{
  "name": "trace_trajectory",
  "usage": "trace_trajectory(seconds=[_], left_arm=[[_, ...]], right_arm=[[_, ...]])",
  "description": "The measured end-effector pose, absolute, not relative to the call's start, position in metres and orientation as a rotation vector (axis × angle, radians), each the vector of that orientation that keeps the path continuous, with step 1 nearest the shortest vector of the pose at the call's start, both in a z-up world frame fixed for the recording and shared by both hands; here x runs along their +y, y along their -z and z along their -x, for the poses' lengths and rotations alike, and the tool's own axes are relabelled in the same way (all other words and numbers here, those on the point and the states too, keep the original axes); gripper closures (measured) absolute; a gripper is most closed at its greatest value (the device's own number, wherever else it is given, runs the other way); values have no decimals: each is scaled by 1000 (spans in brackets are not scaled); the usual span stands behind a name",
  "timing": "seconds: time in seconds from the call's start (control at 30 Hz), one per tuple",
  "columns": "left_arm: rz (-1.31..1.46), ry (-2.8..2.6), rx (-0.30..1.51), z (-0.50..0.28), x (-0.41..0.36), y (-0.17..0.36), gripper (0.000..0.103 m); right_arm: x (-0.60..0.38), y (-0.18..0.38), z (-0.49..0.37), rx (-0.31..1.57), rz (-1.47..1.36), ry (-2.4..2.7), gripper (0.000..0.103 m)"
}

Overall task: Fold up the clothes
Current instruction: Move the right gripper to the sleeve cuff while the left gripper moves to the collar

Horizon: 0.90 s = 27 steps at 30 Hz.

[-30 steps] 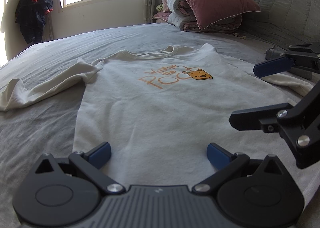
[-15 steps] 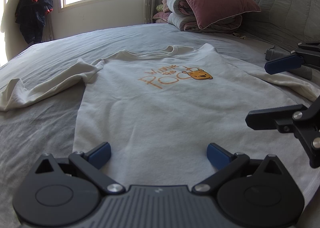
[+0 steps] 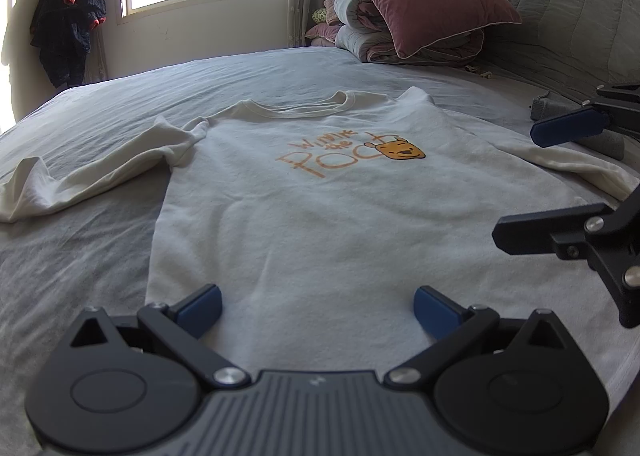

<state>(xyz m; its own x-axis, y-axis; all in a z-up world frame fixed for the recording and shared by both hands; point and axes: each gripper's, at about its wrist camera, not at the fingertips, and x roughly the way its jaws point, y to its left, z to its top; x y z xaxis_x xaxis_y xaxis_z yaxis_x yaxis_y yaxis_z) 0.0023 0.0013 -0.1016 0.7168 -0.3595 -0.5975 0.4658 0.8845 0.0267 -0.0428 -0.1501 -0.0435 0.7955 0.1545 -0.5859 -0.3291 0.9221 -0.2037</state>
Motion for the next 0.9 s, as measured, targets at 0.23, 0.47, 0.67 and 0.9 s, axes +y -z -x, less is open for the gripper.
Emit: trace_trajectory(seconds=[0.23,0.47,0.67,0.9], left_arm=[[-181,460,621,-2,1,102,0],[-181,460,621,-2,1,102,0],[-206,452,617,-1,-2,101,0],[-198,455,620,-3,-1,102,0]], right_arm=[[-149,45,42,603,297,-273,4],[-149,49,32,664,156,-343,3],[-150,63,14,775,-42,-365,0],[-159,71,2,843,-132,-298,0]])
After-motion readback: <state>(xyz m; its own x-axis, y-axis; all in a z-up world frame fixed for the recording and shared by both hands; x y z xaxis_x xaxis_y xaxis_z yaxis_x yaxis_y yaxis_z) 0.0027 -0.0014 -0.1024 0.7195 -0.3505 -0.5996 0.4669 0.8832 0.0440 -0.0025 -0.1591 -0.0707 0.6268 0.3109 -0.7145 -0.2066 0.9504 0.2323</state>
